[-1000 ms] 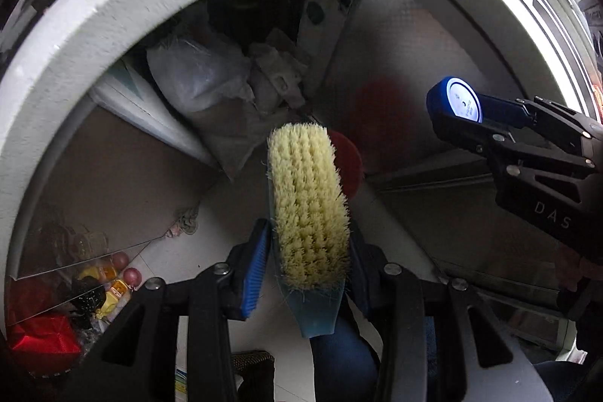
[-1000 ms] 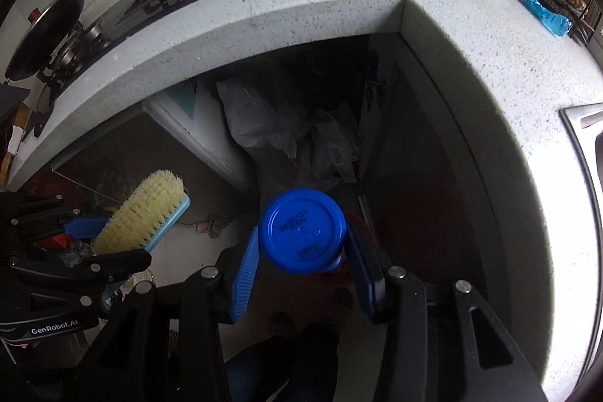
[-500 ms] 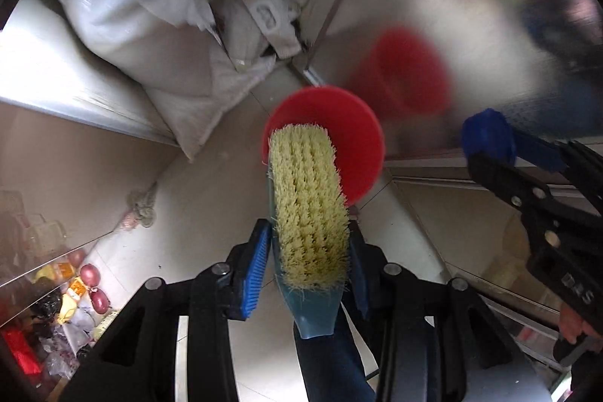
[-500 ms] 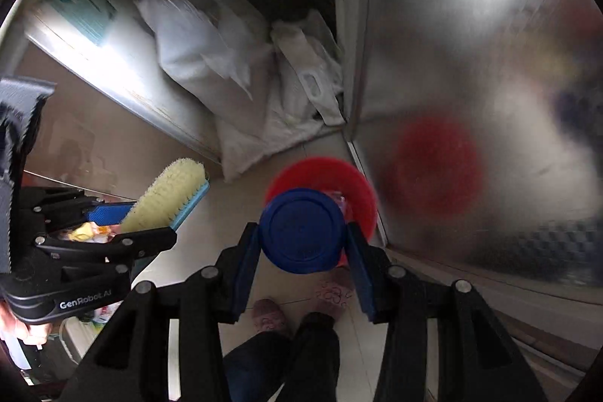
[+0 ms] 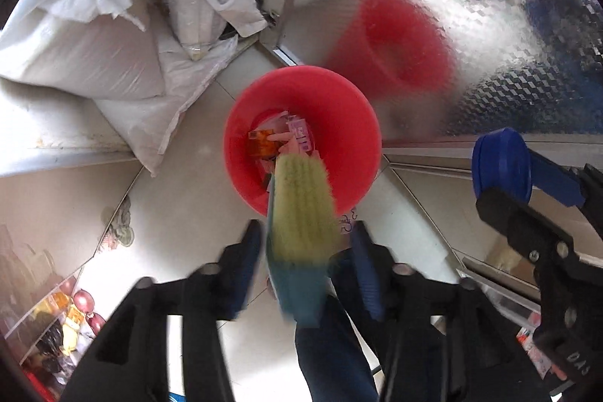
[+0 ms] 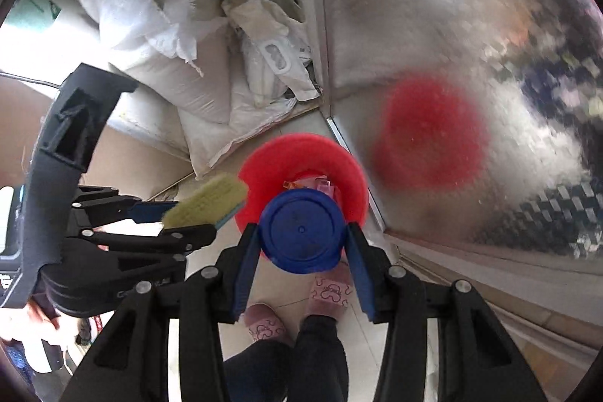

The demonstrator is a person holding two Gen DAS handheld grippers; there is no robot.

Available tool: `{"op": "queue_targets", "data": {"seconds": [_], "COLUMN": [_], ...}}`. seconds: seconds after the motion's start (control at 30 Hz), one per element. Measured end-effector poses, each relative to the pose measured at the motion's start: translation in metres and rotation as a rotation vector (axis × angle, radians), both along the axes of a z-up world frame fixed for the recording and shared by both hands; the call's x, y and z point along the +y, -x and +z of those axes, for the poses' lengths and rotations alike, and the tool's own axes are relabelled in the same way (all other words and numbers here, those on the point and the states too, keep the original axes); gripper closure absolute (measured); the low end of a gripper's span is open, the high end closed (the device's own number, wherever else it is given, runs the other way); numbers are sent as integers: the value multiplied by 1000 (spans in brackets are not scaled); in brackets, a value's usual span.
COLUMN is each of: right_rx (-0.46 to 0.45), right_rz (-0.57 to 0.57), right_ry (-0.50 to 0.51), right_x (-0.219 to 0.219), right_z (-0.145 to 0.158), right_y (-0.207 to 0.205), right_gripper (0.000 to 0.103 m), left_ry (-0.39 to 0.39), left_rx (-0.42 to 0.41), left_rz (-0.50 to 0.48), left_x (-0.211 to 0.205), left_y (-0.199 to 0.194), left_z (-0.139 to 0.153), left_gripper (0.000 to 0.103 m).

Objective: Collect trash
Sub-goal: 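Open the left tool dropping the brush while the right tool releases the jar into the bin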

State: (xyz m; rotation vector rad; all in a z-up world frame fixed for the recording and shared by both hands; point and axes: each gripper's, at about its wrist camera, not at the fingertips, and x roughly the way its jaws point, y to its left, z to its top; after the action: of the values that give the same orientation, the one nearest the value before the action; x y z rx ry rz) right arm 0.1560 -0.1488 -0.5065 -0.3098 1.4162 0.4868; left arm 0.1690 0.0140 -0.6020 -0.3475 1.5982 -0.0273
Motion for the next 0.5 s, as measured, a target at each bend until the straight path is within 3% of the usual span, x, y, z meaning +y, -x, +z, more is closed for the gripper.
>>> {"op": "queue_targets", "data": {"seconds": [0.07,0.4,0.5], "right_rx": [6,21,33], "right_rz": [1,14,40], "right_ry": [6,13,4], "right_x": [2,1,6], "right_z": [-1,-3,-5], "right_y": [-2,-5,-2], "right_gripper": [60,60,60], "left_ry": [-13,-28,-50], "left_rx": [-10,-28,-25], "left_rz": [-4,47,88], "left_x": [2,28,37], "left_y": [-3,9,21], "left_z": [2,11,10], "left_gripper": [30,30,20]}}
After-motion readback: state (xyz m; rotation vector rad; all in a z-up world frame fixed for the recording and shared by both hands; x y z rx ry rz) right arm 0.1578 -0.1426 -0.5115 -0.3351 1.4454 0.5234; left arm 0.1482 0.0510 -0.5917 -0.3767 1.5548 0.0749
